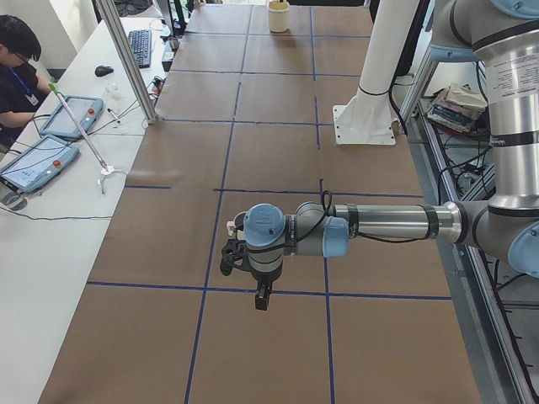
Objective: Left arm hands cup to right arm to dump lemon
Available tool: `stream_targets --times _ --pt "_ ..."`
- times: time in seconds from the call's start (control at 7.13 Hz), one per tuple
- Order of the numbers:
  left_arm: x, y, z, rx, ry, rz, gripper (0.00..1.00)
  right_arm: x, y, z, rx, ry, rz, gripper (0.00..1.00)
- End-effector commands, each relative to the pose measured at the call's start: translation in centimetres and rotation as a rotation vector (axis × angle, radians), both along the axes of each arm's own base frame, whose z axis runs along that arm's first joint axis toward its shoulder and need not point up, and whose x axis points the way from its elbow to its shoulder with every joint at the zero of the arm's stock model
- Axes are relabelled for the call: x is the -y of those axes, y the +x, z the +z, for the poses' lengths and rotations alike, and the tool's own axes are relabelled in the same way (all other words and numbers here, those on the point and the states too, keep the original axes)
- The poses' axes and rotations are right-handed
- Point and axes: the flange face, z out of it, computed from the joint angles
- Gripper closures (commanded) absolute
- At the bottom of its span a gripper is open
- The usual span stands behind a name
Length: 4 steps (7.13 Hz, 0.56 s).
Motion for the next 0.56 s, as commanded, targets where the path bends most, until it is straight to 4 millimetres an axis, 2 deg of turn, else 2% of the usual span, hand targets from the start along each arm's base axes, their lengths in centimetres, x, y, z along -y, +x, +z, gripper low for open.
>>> stream_targets --times 0.0,0.42 --pt "-0.02 -0.02 -0.12 0.0 0.002 -0.003 0.0 -0.06 0.0 0.02 0.0 0.0 -0.001 0.0" --pt "0.01 -0.02 -0.27 0.0 0.005 -0.003 0.0 -0.11 -0.01 -0.02 0.002 0.002 -0.001 0.0"
